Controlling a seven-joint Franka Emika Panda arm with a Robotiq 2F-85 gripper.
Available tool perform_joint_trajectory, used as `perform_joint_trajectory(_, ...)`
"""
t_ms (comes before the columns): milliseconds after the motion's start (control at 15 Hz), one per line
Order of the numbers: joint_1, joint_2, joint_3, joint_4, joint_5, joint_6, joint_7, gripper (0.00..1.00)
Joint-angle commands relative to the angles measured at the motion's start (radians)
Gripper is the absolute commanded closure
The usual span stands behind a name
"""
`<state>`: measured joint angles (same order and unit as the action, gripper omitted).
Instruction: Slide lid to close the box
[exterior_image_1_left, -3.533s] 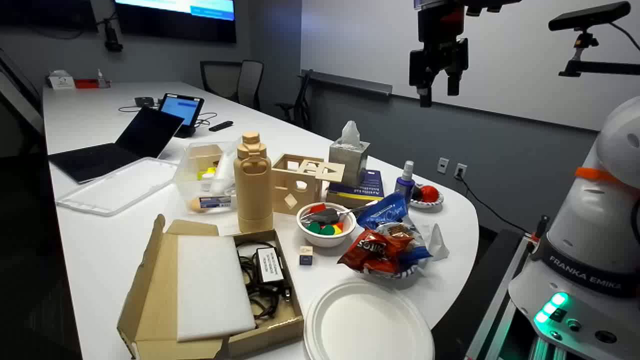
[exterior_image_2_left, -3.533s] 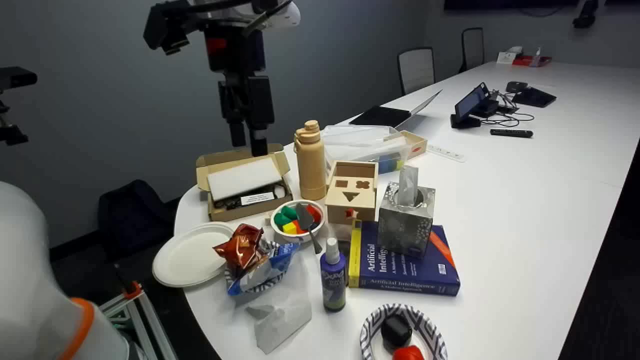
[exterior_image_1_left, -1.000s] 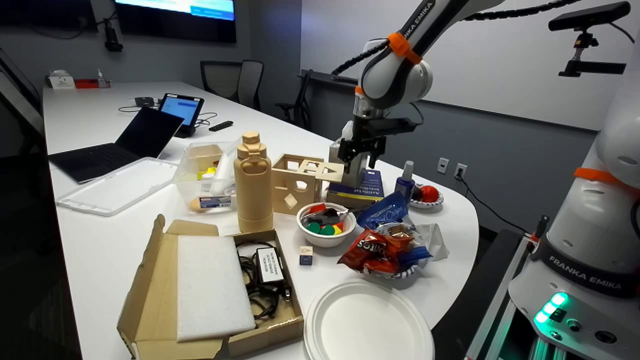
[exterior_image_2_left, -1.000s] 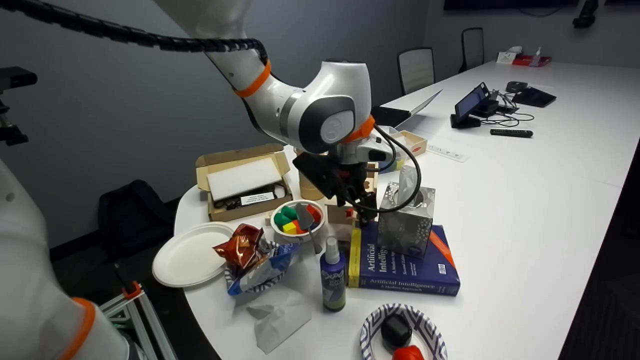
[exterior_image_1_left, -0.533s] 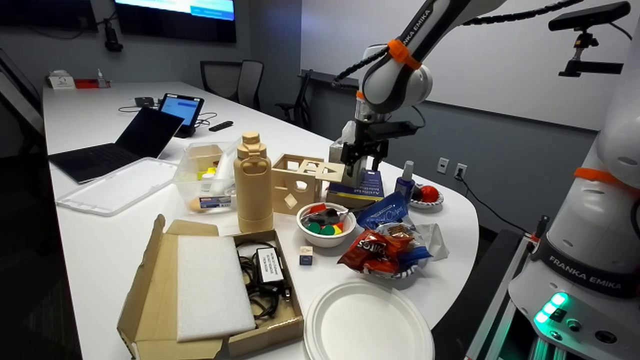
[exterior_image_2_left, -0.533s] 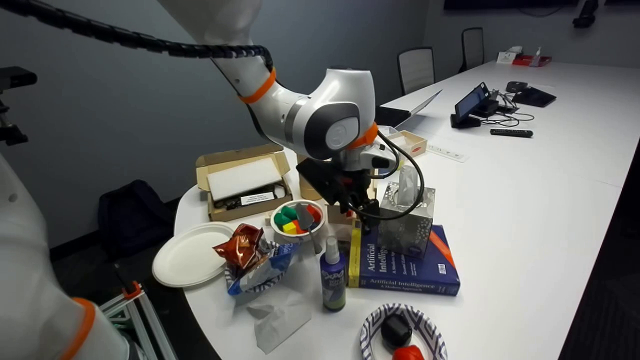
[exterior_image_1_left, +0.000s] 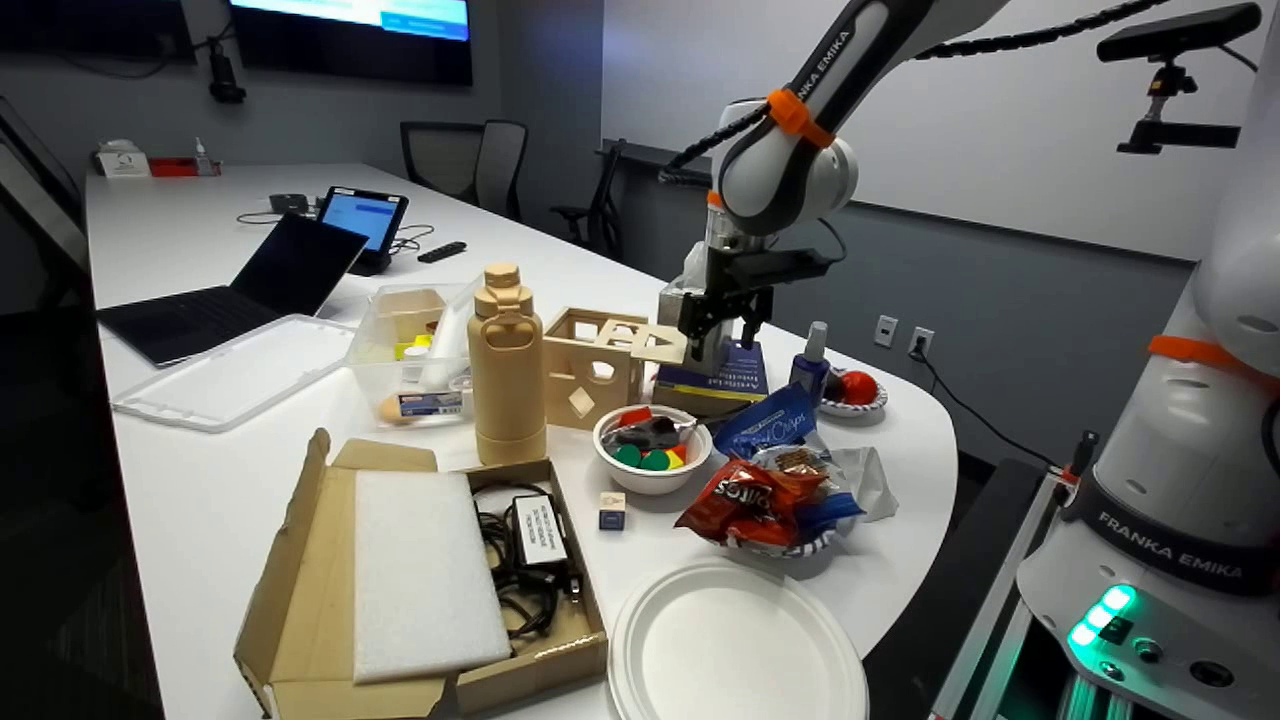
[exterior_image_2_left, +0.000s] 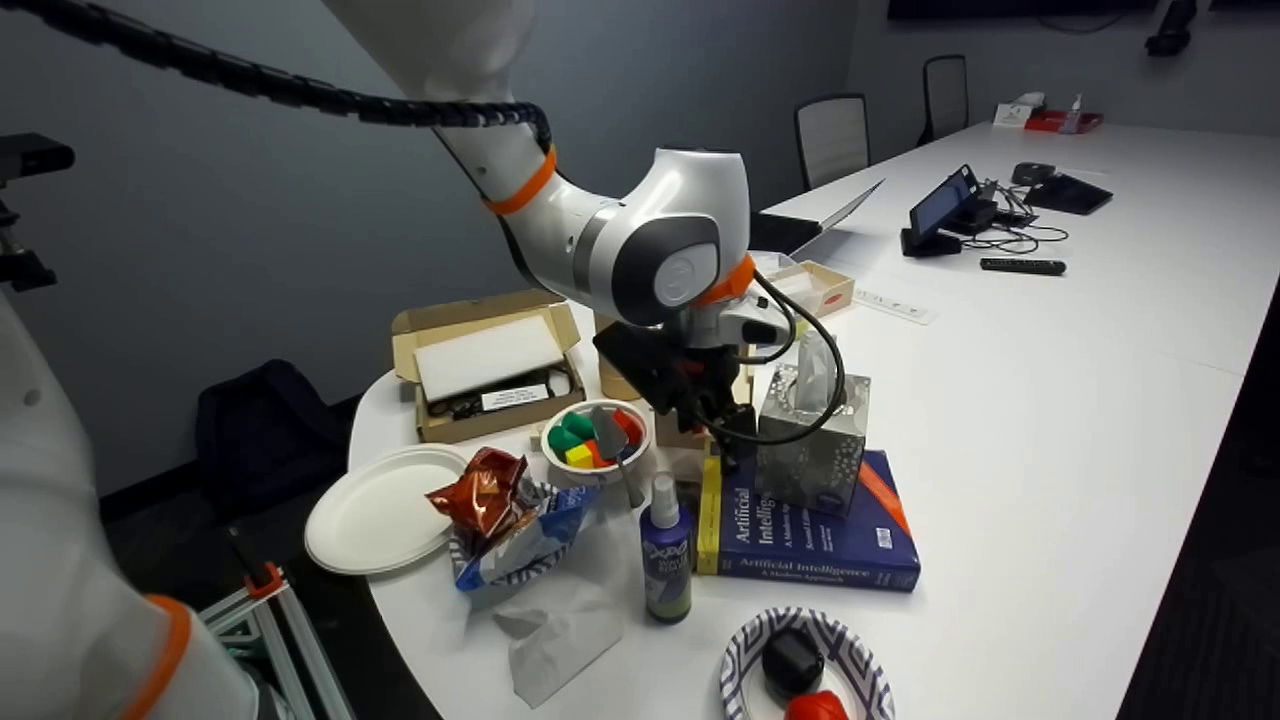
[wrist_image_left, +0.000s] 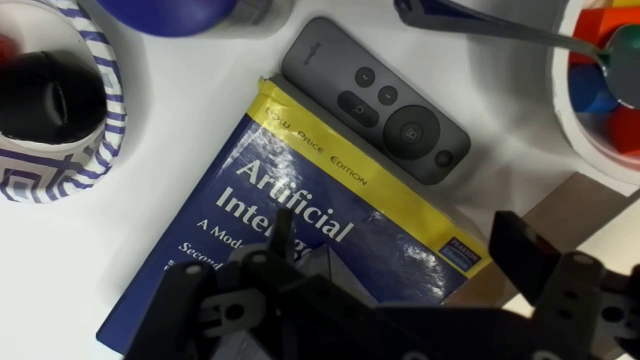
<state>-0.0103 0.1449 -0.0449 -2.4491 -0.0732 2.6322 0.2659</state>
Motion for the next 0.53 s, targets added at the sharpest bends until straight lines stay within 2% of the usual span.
perform_joint_trajectory(0, 0.012, 0.022, 0.004, 0.028, 0.025, 0.012, 0.002, 0.00)
perform_joint_trajectory(467, 0.020, 0.052, 0.027, 0.054, 0.070, 0.027, -0.004, 0.00)
